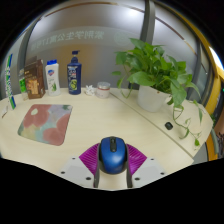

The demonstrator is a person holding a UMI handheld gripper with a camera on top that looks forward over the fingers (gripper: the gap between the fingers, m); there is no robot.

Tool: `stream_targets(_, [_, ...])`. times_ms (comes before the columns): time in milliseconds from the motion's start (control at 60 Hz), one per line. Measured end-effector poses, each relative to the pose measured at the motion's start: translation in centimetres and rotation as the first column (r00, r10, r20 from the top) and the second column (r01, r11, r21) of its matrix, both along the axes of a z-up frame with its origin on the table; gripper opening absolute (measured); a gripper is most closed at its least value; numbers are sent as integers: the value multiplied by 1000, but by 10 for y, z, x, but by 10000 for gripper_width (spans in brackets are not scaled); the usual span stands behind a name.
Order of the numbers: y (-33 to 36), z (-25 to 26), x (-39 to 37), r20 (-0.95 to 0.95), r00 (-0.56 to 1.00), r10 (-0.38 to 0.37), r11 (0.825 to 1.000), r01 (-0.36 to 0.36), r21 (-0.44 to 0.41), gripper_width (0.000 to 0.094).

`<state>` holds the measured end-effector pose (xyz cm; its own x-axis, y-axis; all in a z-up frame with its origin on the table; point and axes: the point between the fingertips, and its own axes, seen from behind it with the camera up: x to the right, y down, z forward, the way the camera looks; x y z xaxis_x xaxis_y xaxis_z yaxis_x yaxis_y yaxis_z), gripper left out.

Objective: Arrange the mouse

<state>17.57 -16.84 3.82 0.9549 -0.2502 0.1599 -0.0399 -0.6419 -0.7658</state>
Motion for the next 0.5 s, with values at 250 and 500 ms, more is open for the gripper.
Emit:
stream_targets(250, [47, 171, -39, 39, 996, -79, 965, 66, 255, 370])
stream_targets(500, [140, 149, -166, -26, 994, 107, 957, -95, 273, 368])
